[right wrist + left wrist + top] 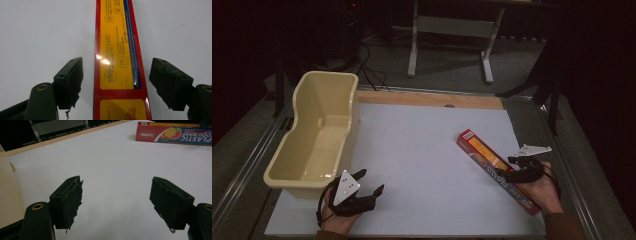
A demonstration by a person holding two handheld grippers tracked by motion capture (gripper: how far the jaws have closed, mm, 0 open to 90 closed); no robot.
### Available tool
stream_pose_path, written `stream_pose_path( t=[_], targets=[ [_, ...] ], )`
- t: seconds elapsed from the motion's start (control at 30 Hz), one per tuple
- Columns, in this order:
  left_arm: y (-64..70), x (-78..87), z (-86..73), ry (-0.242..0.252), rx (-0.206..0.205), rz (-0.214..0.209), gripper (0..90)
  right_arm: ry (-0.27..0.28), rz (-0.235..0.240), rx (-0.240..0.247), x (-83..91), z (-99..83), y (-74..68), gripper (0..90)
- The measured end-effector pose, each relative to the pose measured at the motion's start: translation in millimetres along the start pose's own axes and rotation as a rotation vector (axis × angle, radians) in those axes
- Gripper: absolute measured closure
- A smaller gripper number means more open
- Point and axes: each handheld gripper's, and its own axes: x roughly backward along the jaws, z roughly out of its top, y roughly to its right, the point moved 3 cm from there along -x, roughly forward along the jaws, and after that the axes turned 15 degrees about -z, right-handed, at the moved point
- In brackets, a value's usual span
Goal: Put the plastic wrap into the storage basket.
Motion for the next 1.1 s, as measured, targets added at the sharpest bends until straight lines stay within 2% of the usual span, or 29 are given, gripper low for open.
stream_pose_path(
  t=[0.2, 0.47, 0.5, 0.57, 0.77, 0.87, 1.1],
  targets=[
    [-0.1, -0.1, -0.1, -0.001, 0.002, -0.004, 25.7, -0.058, 0.015, 0.025, -13.3, 5.5, 0.8, 28.1],
    [-0.1, -0.1, -0.2, -0.001, 0.002, -0.005, 25.7, -0.182, 0.016, 0.132, -28.5, 19.5, -5.6, 32.8],
    [-0.1, -0.1, -0.2, -0.002, 0.003, -0.006, 25.7, -0.182, 0.016, 0.132, -28.5, 19.5, -5.6, 32.8],
    [-0.2, -0.3, -0.2, -0.003, 0.004, -0.006, 25.7, -0.235, 0.016, 0.168, -32.7, 22.8, -7.0, 33.0],
    [-0.5, -1.0, -0.6, -0.007, 0.007, -0.006, 25.7, -0.349, 0.053, 0.183, -40.4, 28.4, -4.8, 36.2],
    [-0.5, -1.1, -0.6, -0.008, 0.007, -0.007, 25.7, -0.402, 0.077, 0.172, -43.7, 31.1, -3.1, 35.8],
    [-0.3, -0.8, -0.5, -0.005, 0.006, -0.008, 25.7, -0.521, 0.107, 0.196, -54.0, 35.1, -4.1, 34.2]
  ],
)
